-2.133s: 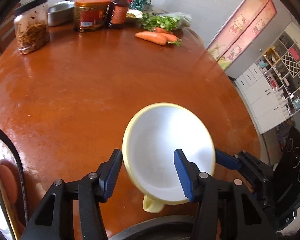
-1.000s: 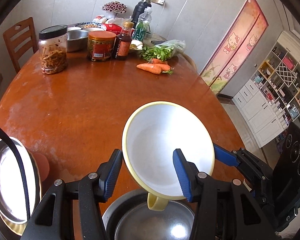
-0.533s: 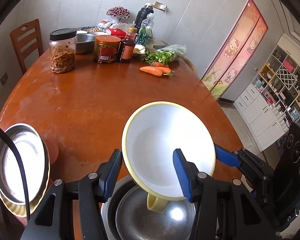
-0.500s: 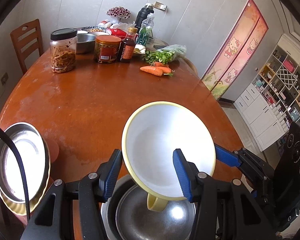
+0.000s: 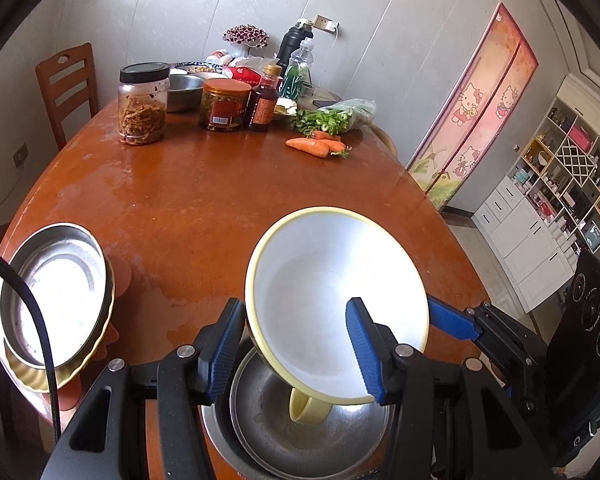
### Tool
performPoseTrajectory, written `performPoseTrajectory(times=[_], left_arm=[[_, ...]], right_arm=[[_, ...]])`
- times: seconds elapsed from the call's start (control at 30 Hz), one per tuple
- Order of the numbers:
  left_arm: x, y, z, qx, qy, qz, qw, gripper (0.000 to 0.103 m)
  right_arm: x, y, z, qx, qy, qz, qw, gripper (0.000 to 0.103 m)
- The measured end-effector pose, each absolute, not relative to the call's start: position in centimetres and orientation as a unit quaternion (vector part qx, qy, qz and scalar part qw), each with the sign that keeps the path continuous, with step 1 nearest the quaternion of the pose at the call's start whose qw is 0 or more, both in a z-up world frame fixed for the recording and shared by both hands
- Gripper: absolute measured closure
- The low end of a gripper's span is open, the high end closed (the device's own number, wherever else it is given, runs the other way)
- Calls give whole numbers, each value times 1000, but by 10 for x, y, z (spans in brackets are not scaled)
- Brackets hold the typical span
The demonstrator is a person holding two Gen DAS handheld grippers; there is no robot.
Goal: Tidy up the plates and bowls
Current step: 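Carry the yellow-rimmed bowl over the nested steel bowls and lower it, then lower the yellow-rimmed bowl into the steel bowls and open both tools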
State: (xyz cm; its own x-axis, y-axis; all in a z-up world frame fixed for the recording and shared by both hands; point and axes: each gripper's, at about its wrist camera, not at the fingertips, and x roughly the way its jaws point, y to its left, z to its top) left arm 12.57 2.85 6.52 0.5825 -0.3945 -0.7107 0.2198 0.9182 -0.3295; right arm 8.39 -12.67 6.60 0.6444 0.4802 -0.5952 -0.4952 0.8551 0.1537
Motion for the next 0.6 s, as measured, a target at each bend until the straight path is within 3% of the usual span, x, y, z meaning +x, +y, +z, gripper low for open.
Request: performPoseTrajectory(times=[0.6], left_arm=[[105,28,63,-107,411,-166,890,51]], right_arm=[[74,-128,58,-18,330,276,902,41]])
